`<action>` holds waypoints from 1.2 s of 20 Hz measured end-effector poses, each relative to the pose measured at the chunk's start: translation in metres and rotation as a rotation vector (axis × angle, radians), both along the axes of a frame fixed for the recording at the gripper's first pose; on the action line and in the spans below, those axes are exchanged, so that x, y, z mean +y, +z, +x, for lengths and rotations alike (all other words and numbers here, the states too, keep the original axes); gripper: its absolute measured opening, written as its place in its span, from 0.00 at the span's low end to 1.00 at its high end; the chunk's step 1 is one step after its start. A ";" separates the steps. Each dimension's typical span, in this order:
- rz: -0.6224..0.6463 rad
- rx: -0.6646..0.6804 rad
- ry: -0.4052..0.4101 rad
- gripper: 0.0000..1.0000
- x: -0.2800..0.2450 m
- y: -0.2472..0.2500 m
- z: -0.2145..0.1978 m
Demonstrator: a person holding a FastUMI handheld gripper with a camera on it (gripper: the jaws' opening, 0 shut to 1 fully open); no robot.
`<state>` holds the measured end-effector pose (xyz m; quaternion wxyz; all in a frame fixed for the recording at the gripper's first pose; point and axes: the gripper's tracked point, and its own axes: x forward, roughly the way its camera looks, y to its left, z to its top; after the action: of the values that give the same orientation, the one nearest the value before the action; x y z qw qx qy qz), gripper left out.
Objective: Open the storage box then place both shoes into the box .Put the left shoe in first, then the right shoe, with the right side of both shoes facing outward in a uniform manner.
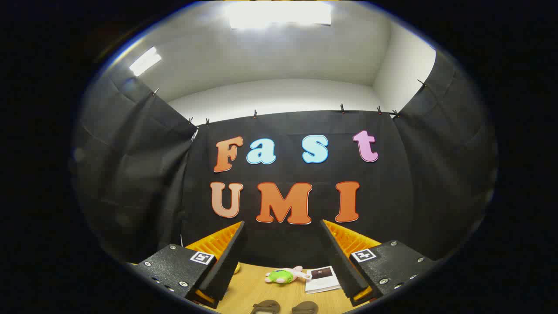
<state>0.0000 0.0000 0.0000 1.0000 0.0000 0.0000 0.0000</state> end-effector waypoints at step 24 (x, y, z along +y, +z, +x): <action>0.245 0.226 0.223 0.98 0.078 -0.081 0.016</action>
<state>0.0164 0.0778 -0.0805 0.9800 0.1218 0.1121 0.1107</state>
